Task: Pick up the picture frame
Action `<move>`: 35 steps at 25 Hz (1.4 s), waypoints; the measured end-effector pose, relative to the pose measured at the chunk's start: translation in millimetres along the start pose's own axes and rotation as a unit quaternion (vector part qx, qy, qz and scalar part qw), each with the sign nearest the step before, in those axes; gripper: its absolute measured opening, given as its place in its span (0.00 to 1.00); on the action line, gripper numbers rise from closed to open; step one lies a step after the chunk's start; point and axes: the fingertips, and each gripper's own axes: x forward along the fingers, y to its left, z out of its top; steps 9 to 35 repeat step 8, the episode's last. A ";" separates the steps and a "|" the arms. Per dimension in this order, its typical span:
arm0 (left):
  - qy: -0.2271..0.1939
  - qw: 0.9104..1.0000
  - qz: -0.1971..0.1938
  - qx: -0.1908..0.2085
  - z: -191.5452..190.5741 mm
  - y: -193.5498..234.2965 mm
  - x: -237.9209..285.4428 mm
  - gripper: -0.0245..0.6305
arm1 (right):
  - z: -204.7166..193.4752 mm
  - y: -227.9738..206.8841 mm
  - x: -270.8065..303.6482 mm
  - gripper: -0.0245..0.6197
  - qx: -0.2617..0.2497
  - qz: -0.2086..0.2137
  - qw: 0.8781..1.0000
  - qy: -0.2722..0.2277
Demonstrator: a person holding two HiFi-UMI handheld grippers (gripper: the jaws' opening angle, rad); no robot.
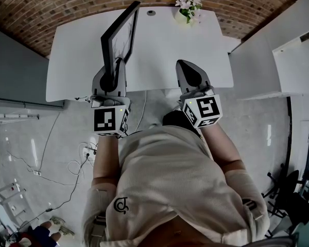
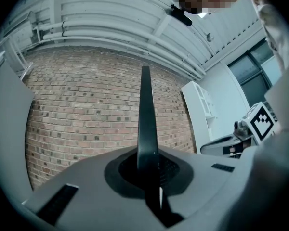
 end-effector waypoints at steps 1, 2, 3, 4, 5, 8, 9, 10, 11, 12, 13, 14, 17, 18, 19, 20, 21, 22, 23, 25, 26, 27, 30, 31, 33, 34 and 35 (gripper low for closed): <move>-0.001 1.000 0.001 0.000 0.7 1.1 0.3 0.07 | 0.4 -0.6 0.6 0.05 -0.001 -0.001 1.000 0.000; -0.003 1.000 0.002 -0.001 1.5 2.0 0.8 0.07 | 0.6 -1.3 1.2 0.05 -0.003 -0.003 1.000 0.000; -0.004 1.000 0.003 -0.002 2.1 2.4 1.4 0.07 | 0.4 -2.1 1.7 0.05 -0.003 -0.004 1.000 0.000; -0.006 1.000 0.002 -0.002 2.6 2.4 1.9 0.07 | 0.1 -2.6 1.9 0.05 -0.004 -0.006 1.000 0.000; -0.007 1.000 0.002 -0.001 2.9 2.2 2.2 0.07 | -0.4 -2.7 1.8 0.05 -0.004 -0.007 1.000 0.000; -0.009 1.000 0.001 0.000 2.7 1.1 1.8 0.07 | -2.5 -1.4 1.0 0.05 -0.005 -0.010 1.000 0.000; -0.009 1.000 0.001 0.000 2.7 1.1 1.8 0.07 | -2.5 -1.4 1.0 0.05 -0.005 -0.010 1.000 0.000; -0.009 1.000 0.001 0.000 2.7 1.1 1.8 0.07 | -2.5 -1.4 1.0 0.05 -0.005 -0.010 1.000 0.000; -0.009 1.000 0.001 0.000 2.7 1.1 1.8 0.07 | -2.5 -1.4 1.0 0.05 -0.005 -0.010 1.000 0.000; -0.009 1.000 0.001 0.000 2.7 1.1 1.8 0.07 | -2.5 -1.4 1.0 0.05 -0.005 -0.010 1.000 0.000; -0.009 1.000 0.001 0.000 2.7 1.1 1.8 0.07 | -2.5 -1.4 1.0 0.05 -0.005 -0.010 1.000 0.000; -0.009 1.000 0.001 0.000 2.7 1.1 1.8 0.07 | -2.5 -1.4 1.0 0.05 -0.005 -0.010 1.000 0.000; -0.009 1.000 0.001 0.000 2.7 1.1 1.8 0.07 | -2.5 -1.4 1.0 0.05 -0.005 -0.010 1.000 0.000; -0.009 1.000 0.001 0.000 2.7 1.1 1.8 0.07 | -2.5 -1.4 1.0 0.05 -0.005 -0.010 1.000 0.000; -0.009 1.000 0.001 0.000 2.7 1.1 1.8 0.07 | -2.5 -1.4 1.0 0.05 -0.005 -0.010 1.000 0.000; -0.009 1.000 0.001 0.000 2.7 1.1 1.8 0.07 | -2.5 -1.4 1.0 0.05 -0.005 -0.010 1.000 0.000; -0.009 1.000 0.001 0.000 2.7 1.1 1.8 0.07 | -2.5 -1.4 1.0 0.05 -0.005 -0.010 1.000 0.000; -0.009 1.000 0.001 0.000 2.7 1.1 1.8 0.07 | -2.5 -1.4 1.0 0.05 -0.005 -0.010 1.000 0.000; -0.009 1.000 0.001 0.000 2.7 1.1 1.8 0.07 | -2.5 -1.4 1.0 0.05 -0.005 -0.010 1.000 0.000; -0.009 1.000 0.001 0.000 2.7 1.1 1.8 0.07 | -2.5 -1.4 1.0 0.05 -0.005 -0.010 1.000 0.000; -0.009 1.000 0.001 0.000 2.7 1.1 1.8 0.07 | -2.5 -1.4 1.0 0.05 -0.005 -0.010 1.000 0.000; -0.009 1.000 0.001 0.000 2.7 1.1 1.8 0.07 | -2.5 -1.4 1.0 0.05 -0.005 -0.010 1.000 0.000; -0.009 1.000 0.001 0.000 2.7 1.1 1.8 0.07 | -2.5 -1.4 1.0 0.05 -0.005 -0.010 1.000 0.000; -0.009 1.000 0.001 0.000 2.7 1.1 1.8 0.07 | -2.5 -1.4 1.0 0.05 -0.005 -0.010 1.000 0.000; -0.009 1.000 0.001 0.000 2.7 1.1 1.8 0.07 | -2.5 -1.4 1.0 0.05 -0.005 -0.010 1.000 0.000; -0.009 1.000 0.001 0.000 2.7 1.1 1.8 0.07 | -2.5 -1.4 1.0 0.05 -0.005 -0.010 1.000 0.000; -0.009 1.000 0.001 0.000 2.7 1.1 1.8 0.07 | -2.5 -1.4 1.0 0.05 -0.005 -0.010 1.000 0.000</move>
